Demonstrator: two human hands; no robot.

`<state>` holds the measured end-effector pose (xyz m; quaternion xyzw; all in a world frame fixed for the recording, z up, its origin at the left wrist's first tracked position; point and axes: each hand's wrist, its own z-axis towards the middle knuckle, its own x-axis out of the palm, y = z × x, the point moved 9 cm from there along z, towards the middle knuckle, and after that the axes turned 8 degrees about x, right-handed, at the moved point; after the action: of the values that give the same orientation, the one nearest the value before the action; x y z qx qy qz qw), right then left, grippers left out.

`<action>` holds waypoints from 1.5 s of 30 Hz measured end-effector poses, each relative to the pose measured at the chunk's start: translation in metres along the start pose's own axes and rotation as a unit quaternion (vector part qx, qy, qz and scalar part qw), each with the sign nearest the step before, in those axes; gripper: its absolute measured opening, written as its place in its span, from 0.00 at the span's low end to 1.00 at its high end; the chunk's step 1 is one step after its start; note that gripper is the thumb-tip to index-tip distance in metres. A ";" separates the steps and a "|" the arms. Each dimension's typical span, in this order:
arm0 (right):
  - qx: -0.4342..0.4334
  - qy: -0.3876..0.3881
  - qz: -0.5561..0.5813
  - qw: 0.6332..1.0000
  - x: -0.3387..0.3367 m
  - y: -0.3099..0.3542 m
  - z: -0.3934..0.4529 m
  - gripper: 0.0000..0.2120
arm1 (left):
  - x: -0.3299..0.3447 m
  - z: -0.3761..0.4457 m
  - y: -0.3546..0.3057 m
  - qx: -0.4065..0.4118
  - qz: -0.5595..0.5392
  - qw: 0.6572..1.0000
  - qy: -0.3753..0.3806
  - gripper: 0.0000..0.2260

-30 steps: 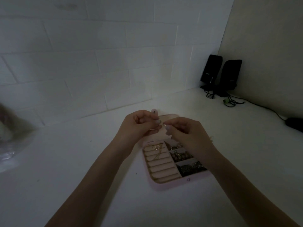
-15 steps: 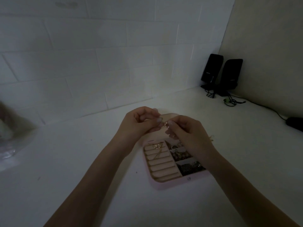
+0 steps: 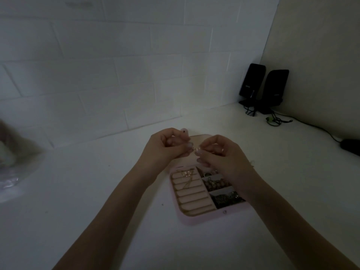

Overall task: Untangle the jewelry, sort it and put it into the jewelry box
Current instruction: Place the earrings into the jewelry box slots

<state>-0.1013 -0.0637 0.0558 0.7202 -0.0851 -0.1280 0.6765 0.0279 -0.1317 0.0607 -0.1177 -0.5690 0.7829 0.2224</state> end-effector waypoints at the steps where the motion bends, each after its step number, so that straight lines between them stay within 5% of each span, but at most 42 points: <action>1: -0.035 -0.017 -0.052 0.998 -0.002 0.005 0.000 0.05 | 0.000 0.000 0.001 -0.005 0.004 1.000 0.004 0.06; 15: -0.238 -0.076 -0.258 0.933 0.008 0.032 -0.017 0.19 | 0.002 -0.002 0.014 -0.072 -0.028 0.997 0.006 0.06; 18: -0.177 -0.043 -0.219 0.958 0.008 0.026 -0.013 0.17 | 0.001 -0.001 0.011 -0.061 -0.030 0.998 -0.001 0.06; 21: -0.067 0.017 -0.047 0.996 0.007 0.011 -0.004 0.09 | 0.001 0.000 0.008 -0.050 -0.042 0.998 0.001 0.07; 24: 0.022 0.040 0.038 0.998 0.007 0.000 -0.002 0.06 | 0.004 -0.001 0.004 -0.031 -0.036 0.999 0.018 0.07; 32: -0.018 0.061 -0.011 0.998 0.011 0.004 -0.005 0.14 | 0.016 -0.003 -0.013 0.027 0.054 0.994 0.090 0.07; 40: -0.129 -0.017 -0.108 0.986 -0.002 0.019 -0.001 0.05 | 0.011 -0.002 -0.004 -0.016 -0.037 0.997 0.066 0.07; 45: -0.141 -0.018 -0.128 0.981 -0.001 0.021 -0.002 0.07 | 0.004 0.000 -0.001 -0.003 0.022 0.999 0.034 0.12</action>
<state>-0.1002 -0.0627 0.0768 0.6202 0.0150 -0.2374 0.7475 0.0247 -0.1293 0.0620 -0.1580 -0.5604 0.7816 0.2239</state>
